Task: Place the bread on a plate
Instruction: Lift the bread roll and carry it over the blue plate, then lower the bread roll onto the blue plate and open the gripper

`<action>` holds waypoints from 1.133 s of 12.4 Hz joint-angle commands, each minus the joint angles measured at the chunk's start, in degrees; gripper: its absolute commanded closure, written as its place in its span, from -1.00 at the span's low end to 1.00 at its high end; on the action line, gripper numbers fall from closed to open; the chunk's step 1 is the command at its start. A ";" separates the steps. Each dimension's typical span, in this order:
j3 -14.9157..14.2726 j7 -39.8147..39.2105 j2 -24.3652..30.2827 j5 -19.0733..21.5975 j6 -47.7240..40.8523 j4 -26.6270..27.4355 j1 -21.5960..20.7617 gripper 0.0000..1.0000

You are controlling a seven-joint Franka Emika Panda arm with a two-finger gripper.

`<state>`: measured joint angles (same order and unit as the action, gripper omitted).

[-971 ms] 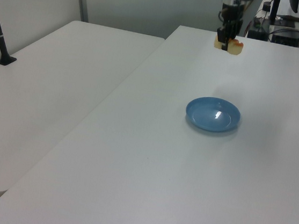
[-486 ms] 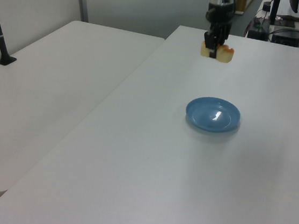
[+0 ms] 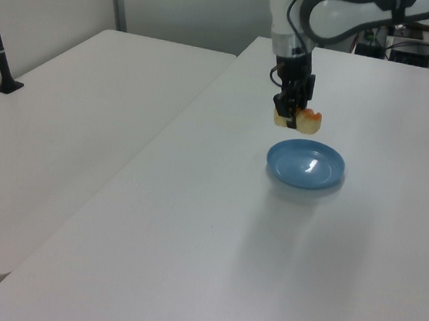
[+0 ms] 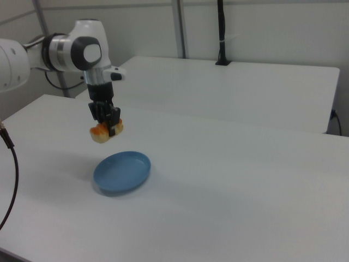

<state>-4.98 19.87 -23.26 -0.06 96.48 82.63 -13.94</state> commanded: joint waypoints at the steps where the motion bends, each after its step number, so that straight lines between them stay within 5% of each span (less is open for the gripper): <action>1: -0.82 2.44 -3.18 -0.38 3.71 1.39 -0.91 0.19; 4: -0.91 3.76 -6.78 -2.13 6.43 3.40 -3.19 -0.06; 7: -0.91 6.40 -8.03 -3.28 9.51 5.43 -3.38 -0.59; 8: -0.91 6.49 -8.03 -3.19 9.43 5.43 -3.20 -1.00; 14: -1.61 6.41 -3.83 -3.19 7.94 4.21 -2.85 -1.00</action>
<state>-6.11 25.31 -32.03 -2.78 104.75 86.05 -16.50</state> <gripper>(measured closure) 0.000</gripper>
